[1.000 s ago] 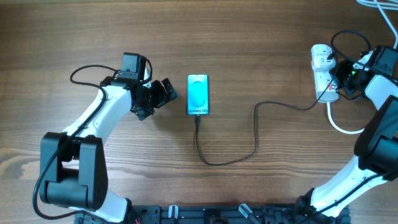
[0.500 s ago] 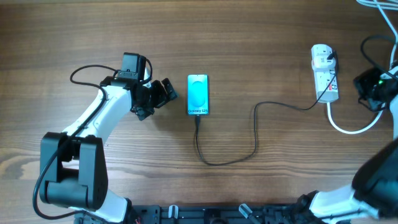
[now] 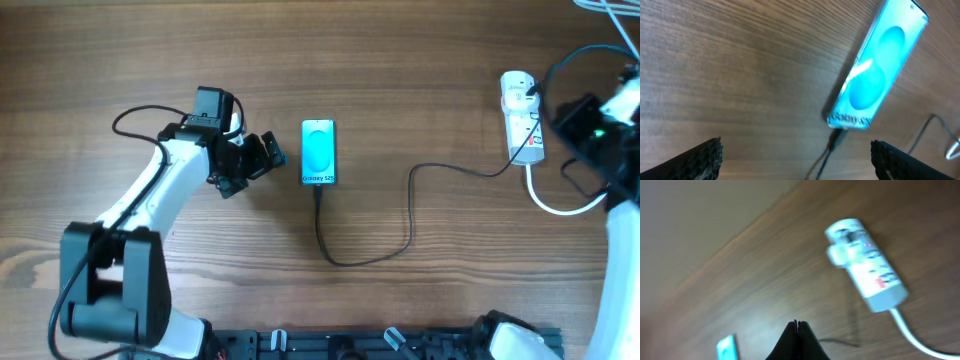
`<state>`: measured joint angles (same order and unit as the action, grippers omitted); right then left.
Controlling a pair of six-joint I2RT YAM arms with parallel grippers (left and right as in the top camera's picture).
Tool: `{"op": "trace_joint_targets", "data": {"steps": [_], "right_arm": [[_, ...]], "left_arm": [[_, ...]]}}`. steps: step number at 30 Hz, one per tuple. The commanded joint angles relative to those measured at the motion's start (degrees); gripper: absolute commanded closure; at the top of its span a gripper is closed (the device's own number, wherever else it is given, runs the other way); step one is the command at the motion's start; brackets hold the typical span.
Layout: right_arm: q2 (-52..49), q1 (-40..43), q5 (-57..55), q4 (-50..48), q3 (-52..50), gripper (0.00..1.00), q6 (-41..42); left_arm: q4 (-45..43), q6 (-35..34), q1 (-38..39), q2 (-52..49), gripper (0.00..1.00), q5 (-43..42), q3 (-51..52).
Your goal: Plug charger to phone and switch on socket
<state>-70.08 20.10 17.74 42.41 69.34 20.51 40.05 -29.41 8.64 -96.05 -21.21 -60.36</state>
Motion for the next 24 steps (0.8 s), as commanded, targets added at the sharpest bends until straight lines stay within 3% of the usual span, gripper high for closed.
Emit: {"op": "trace_joint_targets", "data": {"steps": [1,11,24], "right_arm": [[5.40,-7.26,0.26,1.51,0.09,0.96,-2.99],[12.11,-25.40,-0.17,9.92,-0.48,0.96,-7.02],[18.75,-28.92,-0.59,19.10,-2.62,0.96,-7.02]], "left_arm": [[2.10,4.85,0.33,5.46,0.00,-1.99,0.28],[5.62,8.50,5.97,18.16,0.00,-1.88,0.28],[11.13,9.70,14.99,34.86,0.00,5.27,0.28]]}}
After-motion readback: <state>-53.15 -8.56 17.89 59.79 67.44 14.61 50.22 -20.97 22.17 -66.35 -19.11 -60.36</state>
